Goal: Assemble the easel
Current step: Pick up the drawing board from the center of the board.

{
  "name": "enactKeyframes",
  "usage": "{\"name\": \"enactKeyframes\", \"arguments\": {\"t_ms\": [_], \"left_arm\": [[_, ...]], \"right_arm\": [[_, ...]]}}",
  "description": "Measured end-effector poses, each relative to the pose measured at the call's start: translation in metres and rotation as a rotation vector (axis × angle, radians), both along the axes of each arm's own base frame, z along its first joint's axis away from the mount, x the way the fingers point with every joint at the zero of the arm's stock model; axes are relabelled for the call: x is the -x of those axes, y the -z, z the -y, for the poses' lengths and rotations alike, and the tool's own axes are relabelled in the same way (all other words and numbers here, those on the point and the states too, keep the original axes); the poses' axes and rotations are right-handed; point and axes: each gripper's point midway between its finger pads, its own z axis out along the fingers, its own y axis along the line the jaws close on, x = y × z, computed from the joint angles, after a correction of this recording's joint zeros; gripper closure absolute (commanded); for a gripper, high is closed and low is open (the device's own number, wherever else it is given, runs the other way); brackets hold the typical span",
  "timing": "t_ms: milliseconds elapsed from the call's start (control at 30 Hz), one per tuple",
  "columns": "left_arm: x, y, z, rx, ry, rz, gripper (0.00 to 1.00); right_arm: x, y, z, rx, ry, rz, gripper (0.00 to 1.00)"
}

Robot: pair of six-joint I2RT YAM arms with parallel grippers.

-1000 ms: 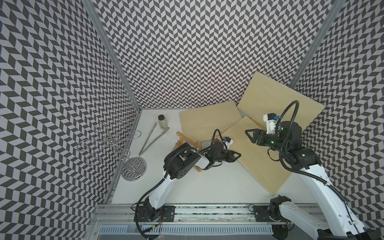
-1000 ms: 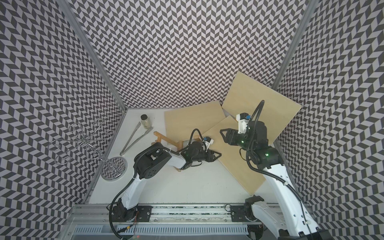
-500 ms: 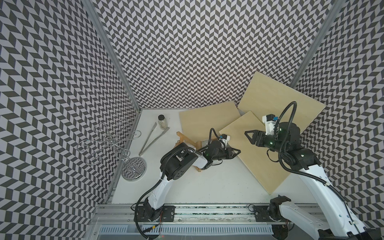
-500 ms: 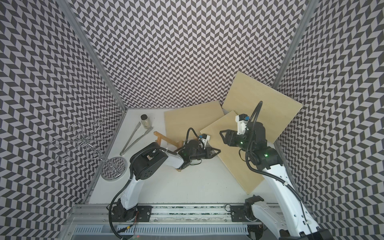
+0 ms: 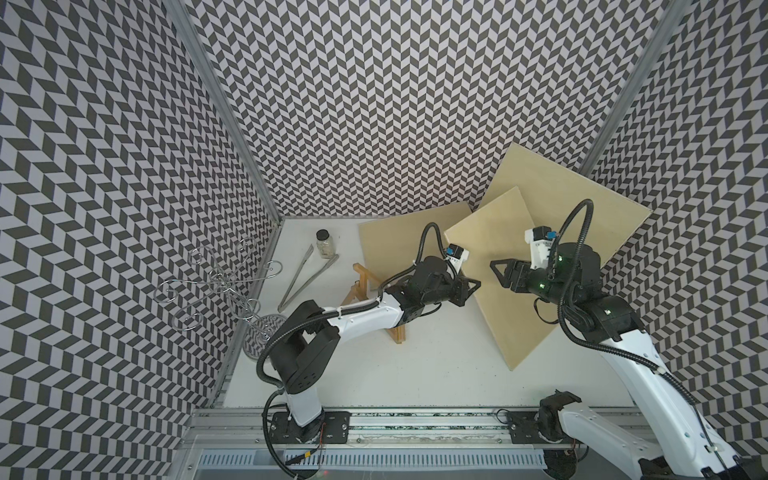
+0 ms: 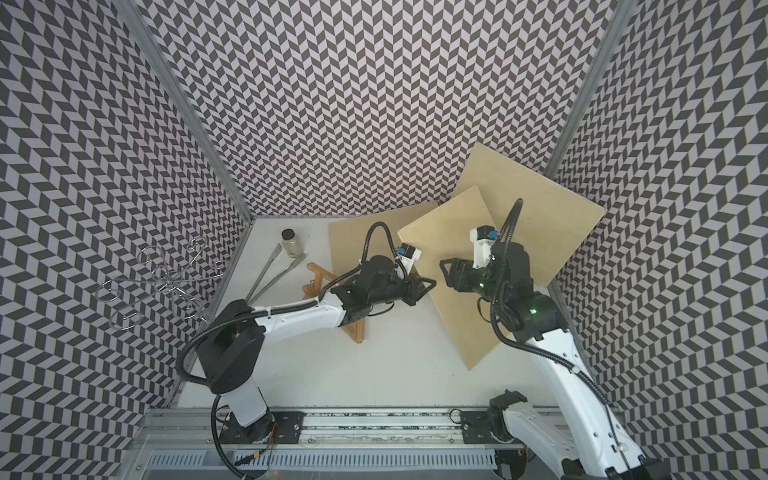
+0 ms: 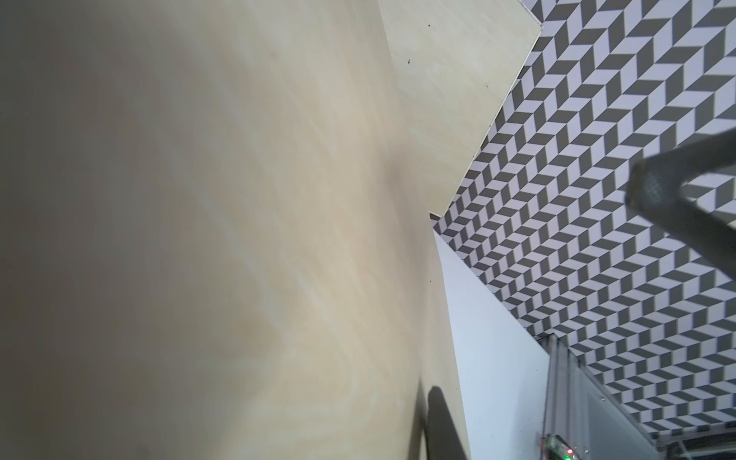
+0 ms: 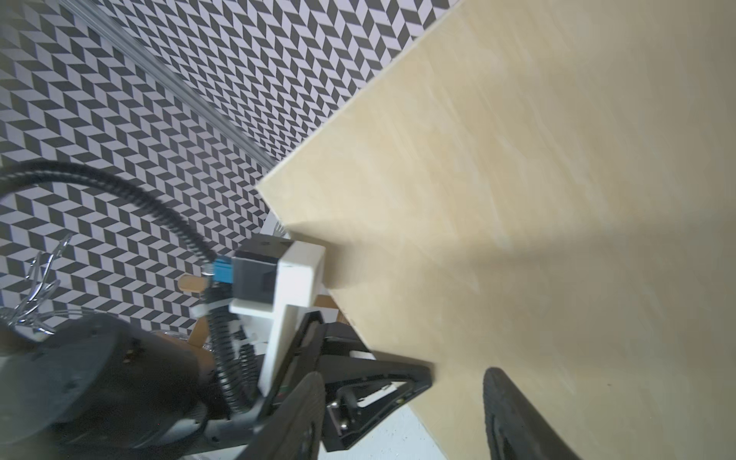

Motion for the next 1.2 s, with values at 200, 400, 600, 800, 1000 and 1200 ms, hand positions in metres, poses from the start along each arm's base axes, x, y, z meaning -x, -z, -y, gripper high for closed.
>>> {"name": "enactKeyframes", "arguments": {"t_ms": [200, 400, 600, 800, 1000, 1200], "left_arm": [[-0.013, -0.030, -0.057, -0.078, -0.064, 0.001, 1.00], [-0.016, -0.065, -0.091, -0.068, -0.099, -0.040, 1.00], [-0.006, -0.092, -0.106, -0.100, -0.098, -0.139, 1.00], [0.001, -0.130, -0.119, -0.092, -0.107, -0.163, 1.00], [0.006, -0.196, -0.138, -0.084, -0.113, -0.068, 1.00], [0.010, -0.196, -0.158, -0.124, -0.151, -0.062, 1.00]], "right_arm": [[-0.011, -0.029, 0.007, 0.024, 0.042, 0.063, 0.36], [-0.025, -0.031, 0.007, 0.048, 0.059, 0.056, 0.35], [-0.034, -0.031, 0.001, 0.078, 0.026, 0.037, 0.35], [-0.020, -0.026, -0.031, 0.114, -0.124, 0.041, 0.35], [0.010, -0.017, -0.092, 0.156, -0.316, 0.049, 0.34], [-0.007, -0.007, -0.093, 0.157, -0.256, 0.026, 0.33]]}}
